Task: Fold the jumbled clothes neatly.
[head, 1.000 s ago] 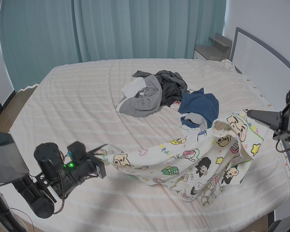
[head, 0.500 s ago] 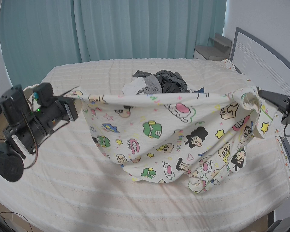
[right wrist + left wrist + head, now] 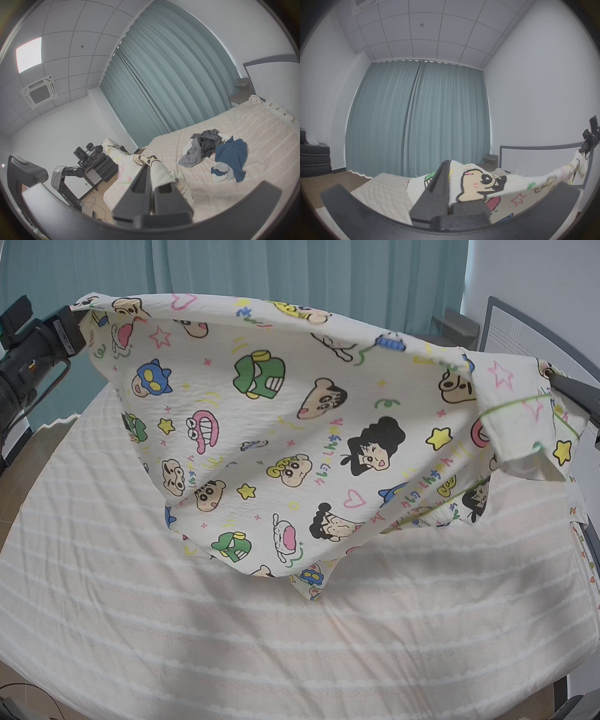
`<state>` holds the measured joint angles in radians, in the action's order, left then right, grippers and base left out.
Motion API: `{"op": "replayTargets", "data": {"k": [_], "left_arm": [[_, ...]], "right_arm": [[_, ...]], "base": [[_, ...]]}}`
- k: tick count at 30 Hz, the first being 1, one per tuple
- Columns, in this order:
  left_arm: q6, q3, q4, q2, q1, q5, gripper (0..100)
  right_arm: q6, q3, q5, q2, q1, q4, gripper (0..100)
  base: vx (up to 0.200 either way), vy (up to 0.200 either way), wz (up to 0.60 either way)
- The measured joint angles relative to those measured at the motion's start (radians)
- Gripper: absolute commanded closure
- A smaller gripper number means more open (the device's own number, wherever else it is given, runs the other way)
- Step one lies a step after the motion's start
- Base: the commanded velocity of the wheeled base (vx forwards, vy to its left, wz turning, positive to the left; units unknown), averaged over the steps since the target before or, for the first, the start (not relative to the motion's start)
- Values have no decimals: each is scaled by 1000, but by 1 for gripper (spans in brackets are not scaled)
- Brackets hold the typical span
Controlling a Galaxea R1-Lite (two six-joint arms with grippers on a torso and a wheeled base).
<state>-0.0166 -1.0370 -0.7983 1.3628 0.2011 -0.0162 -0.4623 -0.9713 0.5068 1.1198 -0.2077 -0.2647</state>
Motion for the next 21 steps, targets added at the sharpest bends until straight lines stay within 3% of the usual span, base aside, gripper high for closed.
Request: {"op": "replayTargets", "data": {"k": [21], "left_arm": [[-1, 51, 5, -74, -12, 0, 100]], "right_arm": [[0, -60, 5, -26, -3, 0, 100]], "base": [[-10, 0, 0]]}}
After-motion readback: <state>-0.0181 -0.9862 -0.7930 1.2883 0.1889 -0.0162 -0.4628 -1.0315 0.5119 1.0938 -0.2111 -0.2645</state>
